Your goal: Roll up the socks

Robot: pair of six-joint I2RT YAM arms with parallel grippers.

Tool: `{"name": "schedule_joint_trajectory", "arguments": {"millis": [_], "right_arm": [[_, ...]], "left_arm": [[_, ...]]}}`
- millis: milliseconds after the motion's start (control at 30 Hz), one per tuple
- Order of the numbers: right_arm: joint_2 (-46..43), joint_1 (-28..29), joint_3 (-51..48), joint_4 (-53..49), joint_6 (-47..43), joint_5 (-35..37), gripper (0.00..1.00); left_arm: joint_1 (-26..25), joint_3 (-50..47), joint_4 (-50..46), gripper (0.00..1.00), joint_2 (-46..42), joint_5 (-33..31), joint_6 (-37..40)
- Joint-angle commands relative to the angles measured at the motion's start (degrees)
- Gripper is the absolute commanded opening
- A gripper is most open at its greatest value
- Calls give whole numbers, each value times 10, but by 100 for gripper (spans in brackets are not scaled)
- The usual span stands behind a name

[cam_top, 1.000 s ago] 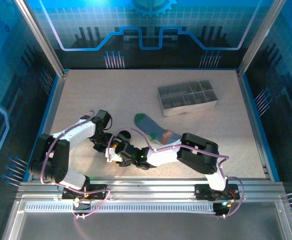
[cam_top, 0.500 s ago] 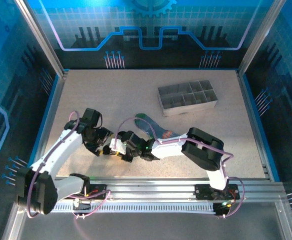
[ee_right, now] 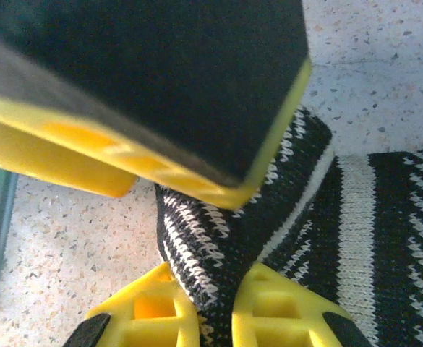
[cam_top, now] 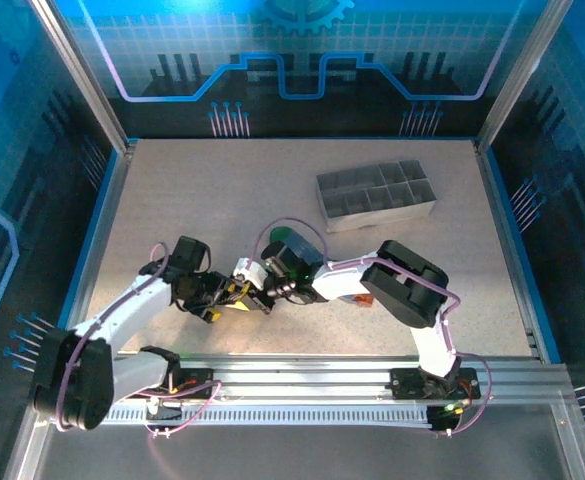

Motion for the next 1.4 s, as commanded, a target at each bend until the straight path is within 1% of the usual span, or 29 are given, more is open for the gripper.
{"name": "schedule_joint_trajectory", "arguments": {"millis": [0, 67, 133, 200, 233, 300, 333, 400, 467, 533, 633, 700, 833, 967, 1033, 1100, 1200, 1367], "right_arm": [[65, -19, -30, -128, 43, -14, 0], [70, -23, -25, -128, 49, -19, 0], [67, -24, -20, -135, 46, -9, 1], [47, -23, -20, -132, 33, 17, 12], [34, -21, -25, -124, 25, 29, 18], [-10, -10, -44, -100, -5, 73, 35], [-33, -2, -55, -84, -23, 104, 40], [-88, 24, -92, -34, -65, 192, 49], [-122, 53, -118, 8, -109, 274, 56], [-137, 77, -113, 8, -144, 336, 58], [-137, 116, -104, 2, -201, 396, 59], [-129, 135, -78, 3, -233, 428, 61], [-99, 150, -40, -17, -266, 436, 60], [-61, 151, -8, -24, -273, 439, 58], [-39, 147, 15, -64, -268, 433, 51], [-18, 142, 34, -96, -250, 436, 40], [-9, 131, 33, -121, -210, 440, 29], [-8, 118, 21, -146, -181, 414, 9]], "left_arm": [[-19, -8, 20, 62, 50, -5, 1], [-26, -11, 14, 59, 81, -18, 10], [-30, -13, -10, 51, 114, -29, 13], [-31, -14, -38, 44, 147, -30, 17], [-33, -13, -49, 42, 158, -32, 19], [-36, -9, -69, 38, 170, -39, 23], [-37, -7, -78, 38, 170, -42, 23], [-38, 1, -91, 37, 169, -46, 22], [-38, 13, -98, 37, 170, -47, 24], [-38, 27, -109, 37, 177, -48, 27], [-38, 48, -121, 37, 189, -47, 33], [-38, 59, -124, 37, 198, -45, 35], [-38, 76, -125, 37, 212, -40, 36], [-38, 92, -126, 37, 221, -36, 39], [-37, 96, -128, 37, 221, -35, 40], [-38, 103, -133, 38, 214, -36, 41], [-37, 111, -137, 44, 196, -34, 39], [-36, 112, -126, 49, 172, -9, 26]]}}
